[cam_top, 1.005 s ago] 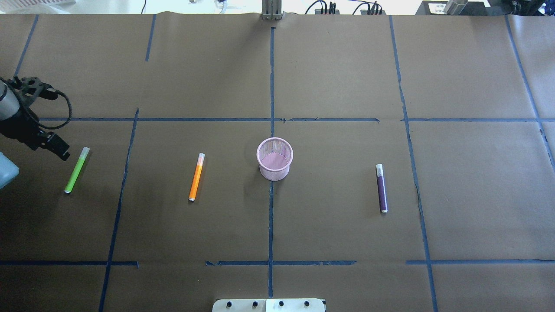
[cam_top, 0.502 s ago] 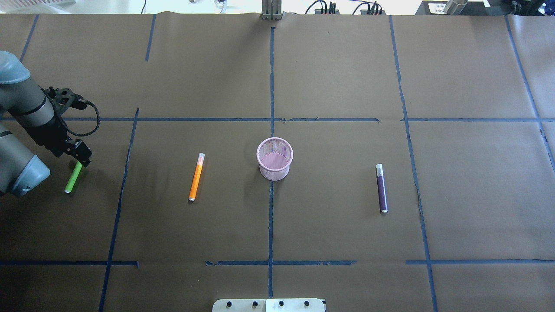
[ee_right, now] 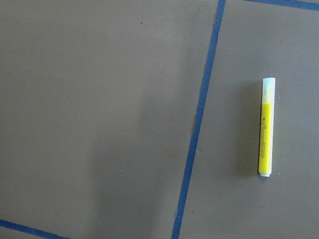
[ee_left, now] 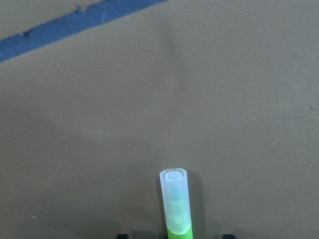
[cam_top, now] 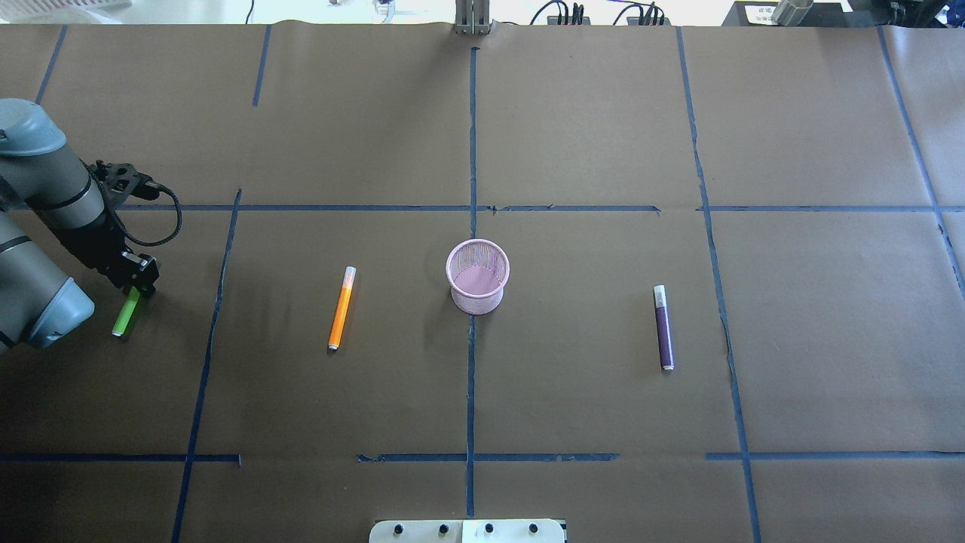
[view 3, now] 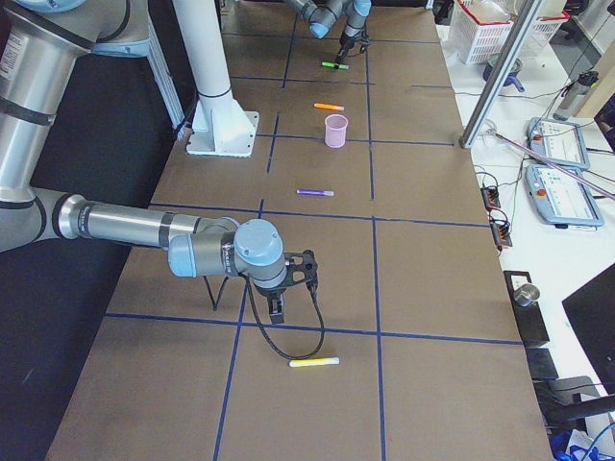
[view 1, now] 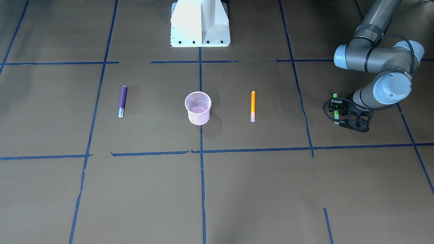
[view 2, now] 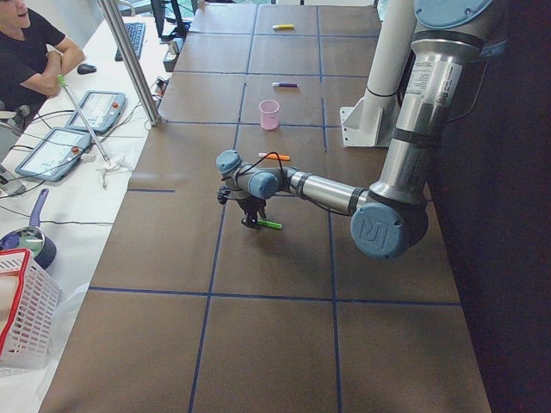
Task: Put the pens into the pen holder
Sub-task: 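Lower the left gripper onto the green highlighter and close it, then lift the green highlighter with the left gripper and carry it over the pink cup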
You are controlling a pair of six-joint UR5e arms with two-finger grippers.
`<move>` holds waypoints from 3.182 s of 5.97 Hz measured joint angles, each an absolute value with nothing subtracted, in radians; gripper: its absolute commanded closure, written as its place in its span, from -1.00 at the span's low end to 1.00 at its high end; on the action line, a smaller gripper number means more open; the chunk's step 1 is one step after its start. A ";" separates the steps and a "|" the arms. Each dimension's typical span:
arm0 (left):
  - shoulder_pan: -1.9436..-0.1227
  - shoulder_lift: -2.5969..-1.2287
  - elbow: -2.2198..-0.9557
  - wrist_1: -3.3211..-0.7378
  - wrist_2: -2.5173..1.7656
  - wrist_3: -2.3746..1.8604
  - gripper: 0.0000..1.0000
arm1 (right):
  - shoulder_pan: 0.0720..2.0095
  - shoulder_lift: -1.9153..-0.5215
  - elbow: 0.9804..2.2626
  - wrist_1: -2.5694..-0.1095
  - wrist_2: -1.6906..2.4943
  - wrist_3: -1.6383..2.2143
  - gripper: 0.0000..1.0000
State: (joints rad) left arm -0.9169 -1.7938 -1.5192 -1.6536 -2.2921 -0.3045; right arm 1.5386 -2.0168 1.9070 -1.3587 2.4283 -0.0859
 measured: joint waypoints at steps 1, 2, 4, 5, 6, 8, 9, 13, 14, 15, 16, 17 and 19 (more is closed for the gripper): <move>-0.916 -1.794 -1.519 -1.654 -2.292 -0.305 0.42 | 1.539 -2.016 1.903 -1.358 2.428 -0.086 -1.00; -0.916 -1.795 -1.519 -1.654 -2.292 -0.302 0.86 | 1.539 -2.016 1.901 -1.358 2.428 -0.086 -1.00; -0.916 -1.795 -1.525 -1.654 -2.292 -0.298 1.00 | 1.539 -2.016 1.901 -1.358 2.428 -0.086 -1.00; -0.916 -1.795 -1.540 -1.654 -2.293 -0.303 1.00 | 1.539 -2.016 1.901 -1.358 2.428 -0.086 -1.00; -0.916 -1.795 -1.585 -1.653 -2.295 -0.307 1.00 | 1.539 -2.016 1.901 -1.357 2.428 -0.086 -1.00; -0.916 -1.849 -1.725 -1.651 -2.295 -0.330 1.00 | 1.539 -2.015 1.901 -1.355 2.428 -0.086 -1.00; -0.911 -1.923 -1.797 -1.651 -2.276 -0.412 1.00 | 1.539 -2.014 1.901 -1.355 2.431 -0.087 -1.00; -0.671 -2.126 -1.963 -1.794 -1.882 -0.748 1.00 | 1.539 -2.014 1.900 -1.329 2.443 -0.084 -1.00; -0.599 -2.161 -1.962 -1.861 -1.733 -0.808 1.00 | 1.539 -2.014 1.900 -1.320 2.443 -0.083 -1.00; -0.505 -2.204 -1.946 -1.916 -1.521 -0.848 1.00 | 1.539 -2.014 1.900 -1.317 2.444 -0.083 -1.00; -0.429 -2.236 -1.905 -1.977 -1.339 -0.867 0.99 | 1.539 -2.014 1.901 -1.316 2.444 -0.083 -1.00; -0.394 -2.249 -1.839 -2.035 -1.224 -0.873 0.98 | 1.539 -2.014 1.901 -1.316 2.444 -0.083 -1.00; -0.363 -2.254 -1.727 -2.108 -1.112 -0.874 0.90 | 1.539 -2.014 1.893 -1.316 2.444 -0.084 -1.00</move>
